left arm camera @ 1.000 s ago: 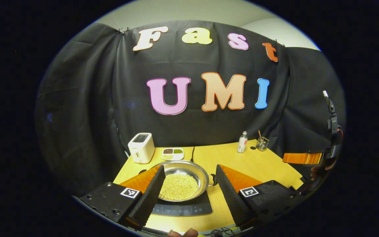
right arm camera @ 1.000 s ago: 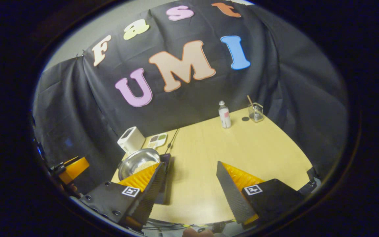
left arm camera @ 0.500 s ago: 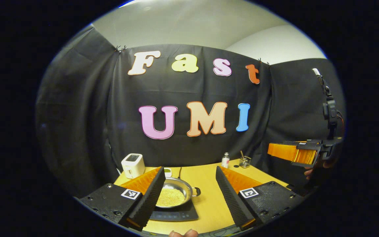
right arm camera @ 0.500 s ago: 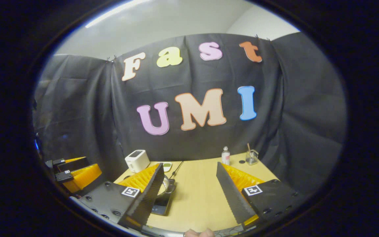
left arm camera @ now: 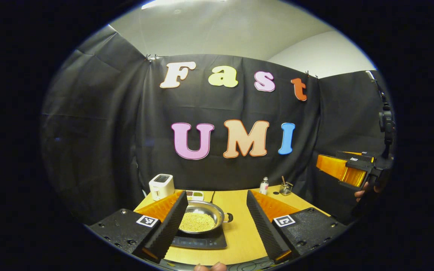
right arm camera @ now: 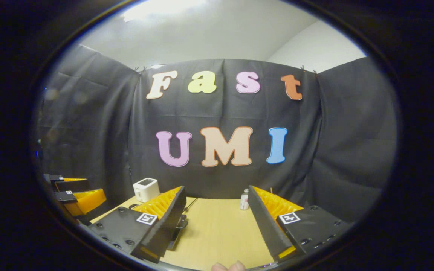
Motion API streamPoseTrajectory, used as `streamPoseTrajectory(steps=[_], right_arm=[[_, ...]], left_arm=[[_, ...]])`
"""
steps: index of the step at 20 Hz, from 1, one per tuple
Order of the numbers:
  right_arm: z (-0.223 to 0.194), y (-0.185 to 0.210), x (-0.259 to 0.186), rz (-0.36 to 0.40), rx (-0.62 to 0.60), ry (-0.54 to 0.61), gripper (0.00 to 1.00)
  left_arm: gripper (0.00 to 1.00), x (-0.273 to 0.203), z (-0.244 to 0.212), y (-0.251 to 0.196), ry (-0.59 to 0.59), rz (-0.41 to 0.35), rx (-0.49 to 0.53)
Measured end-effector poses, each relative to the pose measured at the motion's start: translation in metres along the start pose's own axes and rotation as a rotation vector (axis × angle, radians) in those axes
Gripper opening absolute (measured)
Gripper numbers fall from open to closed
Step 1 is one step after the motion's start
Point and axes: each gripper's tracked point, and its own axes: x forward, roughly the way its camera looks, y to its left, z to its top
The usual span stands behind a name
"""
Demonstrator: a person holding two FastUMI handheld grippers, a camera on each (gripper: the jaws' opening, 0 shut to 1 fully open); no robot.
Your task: First push the handle of the pot to place it horizontally, then grasp the pot with both hands and set it on the induction cooktop.
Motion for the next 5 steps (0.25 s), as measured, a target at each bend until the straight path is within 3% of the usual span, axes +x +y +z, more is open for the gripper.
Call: streamPoseTrajectory(steps=[5], right_arm=[[-0.016,-0.029,-0.004,-0.033,0.025,0.048,0.99]], left_arm=[[0.95,0.000,-0.010,-0.008,0.028,0.001,-0.001]])
